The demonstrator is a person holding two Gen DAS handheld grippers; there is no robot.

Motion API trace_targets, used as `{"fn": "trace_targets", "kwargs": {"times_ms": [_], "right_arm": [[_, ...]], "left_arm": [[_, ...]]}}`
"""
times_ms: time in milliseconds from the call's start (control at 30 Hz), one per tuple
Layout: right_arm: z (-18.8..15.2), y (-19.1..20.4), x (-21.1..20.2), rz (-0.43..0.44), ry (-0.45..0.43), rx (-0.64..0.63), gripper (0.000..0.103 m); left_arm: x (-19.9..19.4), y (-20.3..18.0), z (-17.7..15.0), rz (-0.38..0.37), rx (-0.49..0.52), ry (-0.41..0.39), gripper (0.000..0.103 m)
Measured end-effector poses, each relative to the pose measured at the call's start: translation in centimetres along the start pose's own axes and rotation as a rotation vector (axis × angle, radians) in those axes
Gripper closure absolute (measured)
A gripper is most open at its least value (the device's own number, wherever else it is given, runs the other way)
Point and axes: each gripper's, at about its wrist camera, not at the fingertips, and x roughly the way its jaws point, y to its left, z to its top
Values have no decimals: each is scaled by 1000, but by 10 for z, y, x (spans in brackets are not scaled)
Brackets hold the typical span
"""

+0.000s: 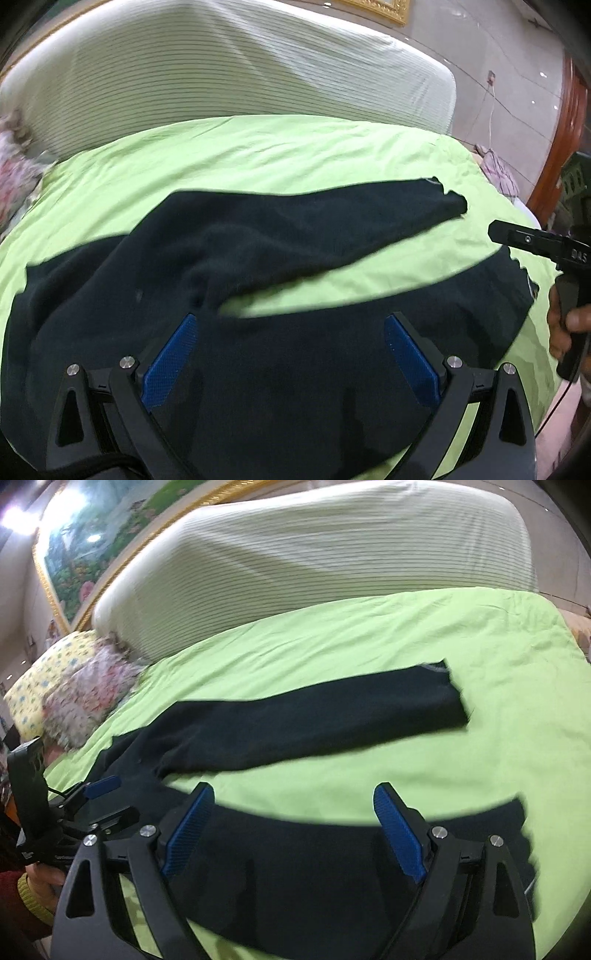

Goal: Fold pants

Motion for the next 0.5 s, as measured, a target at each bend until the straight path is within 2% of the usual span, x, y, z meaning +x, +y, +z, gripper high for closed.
{"fn": "trace_targets", "kwargs": {"times_ms": [233,333,367,500], "right_arm": [[63,-56,28,-46,78,35,15],[85,-86,51,-79,146,74,15],[93,-96,63,-75,186,81,15],[112,-118,91,-67,251,77,15]], "left_arm": [[58,7,72,-94,85,77,1],[90,7,104,-128,133,98,1],[102,8,113,-150,146,117,1],[153,10,150,-200,199,214,1]]}}
